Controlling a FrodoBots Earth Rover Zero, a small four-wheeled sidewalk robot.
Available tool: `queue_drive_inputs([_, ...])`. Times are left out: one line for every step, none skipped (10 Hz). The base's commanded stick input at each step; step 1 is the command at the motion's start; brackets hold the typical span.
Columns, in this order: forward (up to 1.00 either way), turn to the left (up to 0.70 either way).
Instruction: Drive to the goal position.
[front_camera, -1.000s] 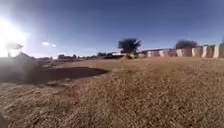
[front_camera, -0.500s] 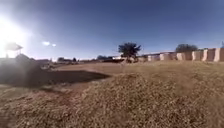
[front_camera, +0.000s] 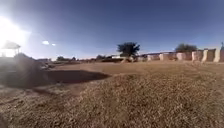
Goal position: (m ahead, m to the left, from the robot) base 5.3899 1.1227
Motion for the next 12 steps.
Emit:
queue_drive_inputs([0.5, 0.0])
queue_drive_inputs([0.5, 0.0])
queue_drive_inputs([0.5, 0.0])
queue_drive_inputs([0.5, 0.0])
queue_drive_inputs([0.5, 0.0])
queue_drive_inputs([0.5, 0.0])
queue_drive_inputs([0.5, 0.0])
queue_drive_inputs([0.5, 0.0])
queue_drive_inputs([0.5, 0.0])
queue_drive_inputs([0.5, 0.0])
queue_drive_inputs([0.5, 0.0])
queue_drive_inputs([0.5, 0.0])
